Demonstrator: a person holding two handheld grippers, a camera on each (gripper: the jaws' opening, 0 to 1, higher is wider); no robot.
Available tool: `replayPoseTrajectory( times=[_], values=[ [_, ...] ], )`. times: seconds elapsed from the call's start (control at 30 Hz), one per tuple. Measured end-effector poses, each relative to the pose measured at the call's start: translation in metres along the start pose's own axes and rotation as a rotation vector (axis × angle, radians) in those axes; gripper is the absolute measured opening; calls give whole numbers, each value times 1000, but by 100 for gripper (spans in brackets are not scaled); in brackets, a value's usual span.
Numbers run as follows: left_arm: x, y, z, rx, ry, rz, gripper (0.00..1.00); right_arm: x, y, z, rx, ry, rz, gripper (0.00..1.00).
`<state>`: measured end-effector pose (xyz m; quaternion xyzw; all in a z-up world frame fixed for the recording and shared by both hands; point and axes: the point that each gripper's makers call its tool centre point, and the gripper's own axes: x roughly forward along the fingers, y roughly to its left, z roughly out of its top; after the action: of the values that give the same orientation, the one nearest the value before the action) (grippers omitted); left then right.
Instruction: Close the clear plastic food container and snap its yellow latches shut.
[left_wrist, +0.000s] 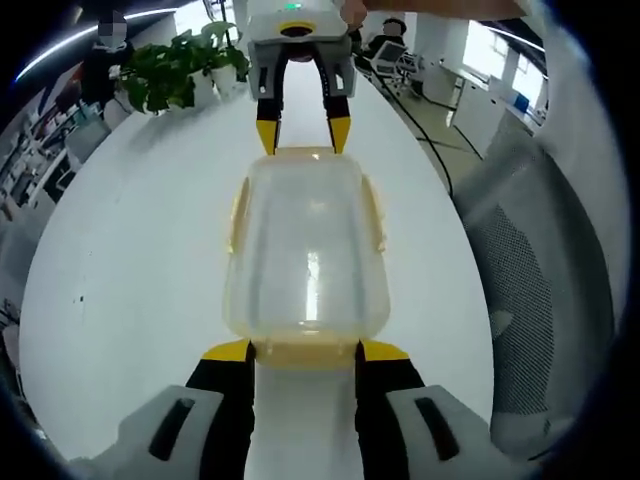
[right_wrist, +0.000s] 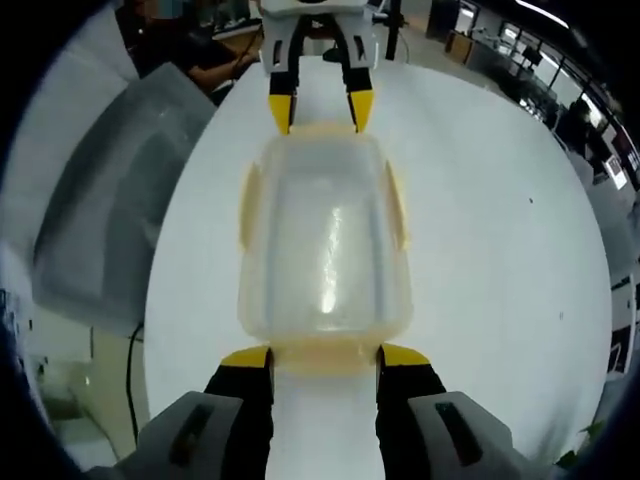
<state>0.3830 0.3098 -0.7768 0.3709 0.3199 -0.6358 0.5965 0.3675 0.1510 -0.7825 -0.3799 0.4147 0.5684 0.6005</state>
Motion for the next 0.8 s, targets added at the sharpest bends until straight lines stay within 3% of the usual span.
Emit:
replayPoseTrajectory(
  times=[0.37, 0.5, 0.8],
  values=[
    [-1, -1, 1, 17, -27, 18, 40, 1, 1, -1, -9, 7, -17, 40],
    [-2, 2, -3, 41, -11, 38, 42, 1, 4, 0, 9, 10, -10, 45],
    [-13, 6, -2, -40, -38, 60, 44, -10, 8, -1, 47, 1, -29, 46]
  ],
)
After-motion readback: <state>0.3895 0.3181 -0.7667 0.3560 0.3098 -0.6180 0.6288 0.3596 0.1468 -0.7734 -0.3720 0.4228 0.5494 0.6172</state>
